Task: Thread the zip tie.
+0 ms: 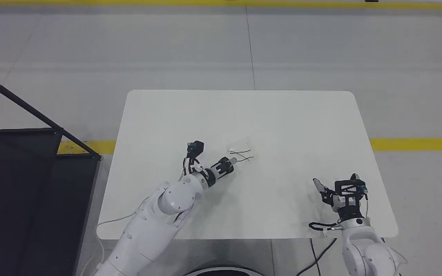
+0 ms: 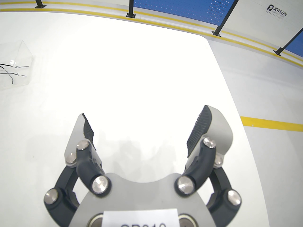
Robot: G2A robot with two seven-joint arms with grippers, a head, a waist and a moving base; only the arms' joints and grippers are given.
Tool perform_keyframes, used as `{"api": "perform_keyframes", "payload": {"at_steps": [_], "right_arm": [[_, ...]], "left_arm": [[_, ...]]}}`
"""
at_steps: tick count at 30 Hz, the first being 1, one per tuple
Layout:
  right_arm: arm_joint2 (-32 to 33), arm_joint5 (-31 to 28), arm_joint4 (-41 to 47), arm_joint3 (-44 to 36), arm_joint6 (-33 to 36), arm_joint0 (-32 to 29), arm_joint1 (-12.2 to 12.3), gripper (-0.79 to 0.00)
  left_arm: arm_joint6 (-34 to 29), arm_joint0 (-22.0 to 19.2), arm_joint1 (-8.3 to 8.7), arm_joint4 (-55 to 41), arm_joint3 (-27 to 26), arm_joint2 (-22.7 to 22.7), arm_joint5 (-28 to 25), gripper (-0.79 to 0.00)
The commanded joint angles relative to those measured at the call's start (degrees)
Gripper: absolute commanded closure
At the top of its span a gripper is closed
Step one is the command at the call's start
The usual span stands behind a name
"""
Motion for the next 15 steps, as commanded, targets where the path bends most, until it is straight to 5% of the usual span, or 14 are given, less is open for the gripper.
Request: {"api": "perform_keyframes", "payload": {"at_steps": [1,15], "right_arm": [[0.00,0.00,0.00,0.00,0.00,0.00,0.00,-0.785],[0.00,0.00,0.00,0.00,0.00,0.00,0.00,-0.785]], "left_arm": [[0.11,-0.01,-0.06,0.00,0.13,-0.04,-0.10,-0.265],[0.39,0.02,-0.43,-0.08,0.63,-0.29,-0.87,-0.222]]}}
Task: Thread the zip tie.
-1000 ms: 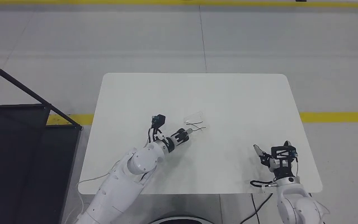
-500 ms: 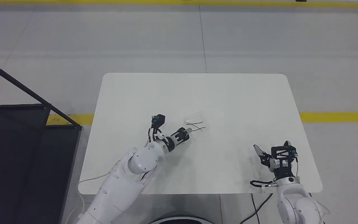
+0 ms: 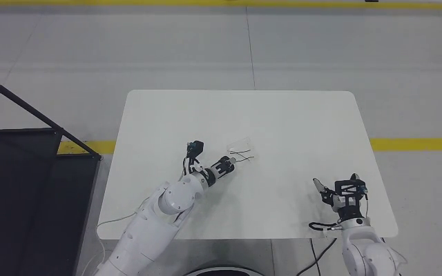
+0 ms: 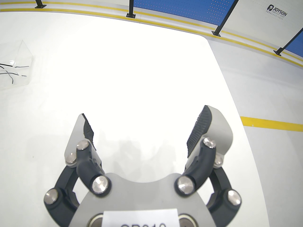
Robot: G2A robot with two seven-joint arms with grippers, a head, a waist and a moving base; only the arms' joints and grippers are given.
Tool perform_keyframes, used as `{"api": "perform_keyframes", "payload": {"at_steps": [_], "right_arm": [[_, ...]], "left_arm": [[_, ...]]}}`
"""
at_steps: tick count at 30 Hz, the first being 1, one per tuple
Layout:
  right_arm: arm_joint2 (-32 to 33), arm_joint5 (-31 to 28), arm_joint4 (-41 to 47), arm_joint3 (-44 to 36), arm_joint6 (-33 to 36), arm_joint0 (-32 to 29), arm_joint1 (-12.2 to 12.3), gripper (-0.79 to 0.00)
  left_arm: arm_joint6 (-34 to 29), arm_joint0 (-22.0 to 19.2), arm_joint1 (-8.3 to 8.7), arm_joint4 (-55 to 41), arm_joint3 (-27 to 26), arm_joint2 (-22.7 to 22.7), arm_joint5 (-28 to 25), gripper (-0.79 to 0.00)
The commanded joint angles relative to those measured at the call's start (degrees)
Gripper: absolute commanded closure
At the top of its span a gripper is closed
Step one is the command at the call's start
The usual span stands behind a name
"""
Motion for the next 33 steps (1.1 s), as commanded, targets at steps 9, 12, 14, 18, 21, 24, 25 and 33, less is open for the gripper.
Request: {"api": "perform_keyframes", "payload": {"at_steps": [9,12,14,18,21,24,25,33], "right_arm": [[0.00,0.00,0.00,0.00,0.00,0.00,0.00,-0.785],[0.00,0.00,0.00,0.00,0.00,0.00,0.00,-0.785],[0.00,0.00,0.00,0.00,0.00,0.00,0.00,-0.785],[0.00,0.00,0.00,0.00,0.00,0.00,0.00,-0.785],[0.00,0.00,0.00,0.00,0.00,0.00,0.00,-0.785],[0.00,0.00,0.00,0.00,0.00,0.00,0.00,-0.785],[0.00,0.00,0.00,0.00,0.00,0.00,0.00,-0.785],[0.00,0.00,0.00,0.00,0.00,0.00,0.00,-0.785]], "left_arm": [[-0.25,-0.27,-0.27,-0.08,0.74,-0.07,-0.64,-0.212],[-0.17,-0.28,-0.36,-0.18,0.83,-0.10,-0.79,-0.200],[-0.07,-0.30,-0.42,-0.25,0.96,-0.12,-0.87,-0.191],[0.04,-0.40,-0.55,-0.27,1.18,-0.07,-1.09,-0.182],[0.06,-0.44,-0.65,-0.41,1.28,-0.04,-1.32,-0.179],[-0.08,-0.52,-0.72,-0.32,1.42,-0.01,-1.56,-0.175],[-0.10,-0.54,-0.74,-0.30,1.47,-0.01,-1.59,-0.172],[-0.43,-0.70,-0.93,-0.12,1.96,0.03,-1.96,-0.031]]}}
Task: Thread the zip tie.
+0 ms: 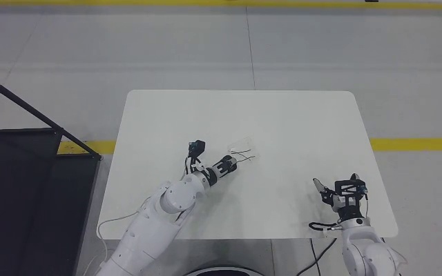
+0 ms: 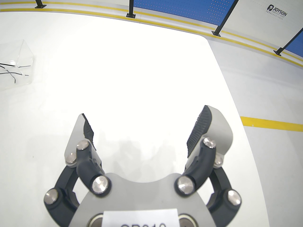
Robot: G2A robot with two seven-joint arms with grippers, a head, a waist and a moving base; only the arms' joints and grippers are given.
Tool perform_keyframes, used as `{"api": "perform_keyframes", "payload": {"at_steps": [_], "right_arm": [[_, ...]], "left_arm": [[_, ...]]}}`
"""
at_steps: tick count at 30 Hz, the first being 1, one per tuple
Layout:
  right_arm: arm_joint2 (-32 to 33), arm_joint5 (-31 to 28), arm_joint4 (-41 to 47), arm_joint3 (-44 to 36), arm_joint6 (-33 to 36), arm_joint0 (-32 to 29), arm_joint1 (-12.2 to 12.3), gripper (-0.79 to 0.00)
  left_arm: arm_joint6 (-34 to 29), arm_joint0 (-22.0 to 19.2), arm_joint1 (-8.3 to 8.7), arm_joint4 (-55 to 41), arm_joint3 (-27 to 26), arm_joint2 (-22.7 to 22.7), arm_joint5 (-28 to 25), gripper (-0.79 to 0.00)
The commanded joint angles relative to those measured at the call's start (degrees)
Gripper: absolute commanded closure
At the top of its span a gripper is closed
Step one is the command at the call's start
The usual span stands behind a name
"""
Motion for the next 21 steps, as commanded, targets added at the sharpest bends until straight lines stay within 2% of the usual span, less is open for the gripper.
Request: {"api": "perform_keyframes", "payload": {"at_steps": [1,14,21], "right_arm": [[0.00,0.00,0.00,0.00,0.00,0.00,0.00,-0.785],[0.00,0.00,0.00,0.00,0.00,0.00,0.00,-0.785],[0.00,0.00,0.00,0.00,0.00,0.00,0.00,-0.785]], "left_arm": [[-0.08,-0.04,-0.04,0.07,0.09,-0.02,-0.04,0.000],[-0.06,0.36,-0.19,0.02,0.04,-0.62,-0.74,0.000],[0.10,1.85,0.05,0.42,-2.07,-1.81,-1.66,0.000]]}}
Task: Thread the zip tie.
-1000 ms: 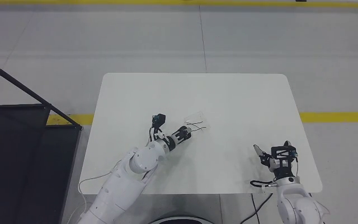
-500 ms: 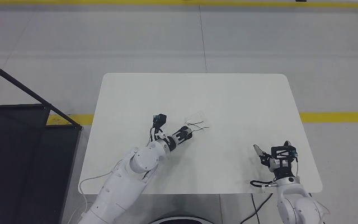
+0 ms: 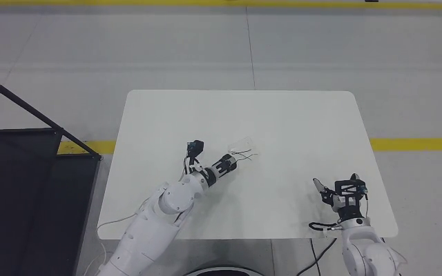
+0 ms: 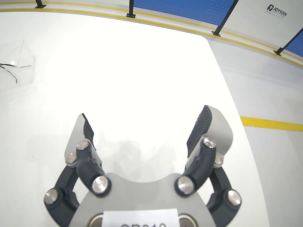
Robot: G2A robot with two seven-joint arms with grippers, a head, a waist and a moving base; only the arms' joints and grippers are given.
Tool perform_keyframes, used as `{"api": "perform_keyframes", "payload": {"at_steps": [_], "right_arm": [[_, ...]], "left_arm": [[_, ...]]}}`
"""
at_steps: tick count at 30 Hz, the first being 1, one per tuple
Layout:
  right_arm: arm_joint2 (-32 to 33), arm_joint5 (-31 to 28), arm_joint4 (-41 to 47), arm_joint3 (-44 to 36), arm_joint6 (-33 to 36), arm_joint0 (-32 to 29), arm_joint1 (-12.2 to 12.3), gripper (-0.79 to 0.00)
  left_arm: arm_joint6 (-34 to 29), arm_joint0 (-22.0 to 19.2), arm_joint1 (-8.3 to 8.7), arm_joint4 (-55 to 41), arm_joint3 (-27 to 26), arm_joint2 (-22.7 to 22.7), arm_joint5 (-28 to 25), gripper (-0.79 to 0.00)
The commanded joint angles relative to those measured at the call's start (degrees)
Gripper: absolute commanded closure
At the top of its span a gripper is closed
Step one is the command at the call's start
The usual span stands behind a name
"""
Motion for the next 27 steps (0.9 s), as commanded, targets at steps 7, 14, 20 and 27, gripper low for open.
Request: {"api": "perform_keyframes", "payload": {"at_steps": [7,14,20,27], "right_arm": [[0.00,0.00,0.00,0.00,0.00,0.00,0.00,-0.785],[0.00,0.00,0.00,0.00,0.00,0.00,0.00,-0.785],[0.00,0.00,0.00,0.00,0.00,0.00,0.00,-0.785],[0.00,0.00,0.00,0.00,0.00,0.00,0.00,-0.785]], "left_arm": [[-0.19,2.17,0.51,0.76,-2.84,-2.13,-1.54,0.000],[-2.16,3.67,1.20,0.36,-4.37,-5.19,-4.76,0.000],[-4.18,4.21,1.72,-0.02,-4.69,-7.44,-7.17,0.000],[-4.63,4.77,1.91,-0.22,-4.88,-8.08,-7.77,0.000]]}}
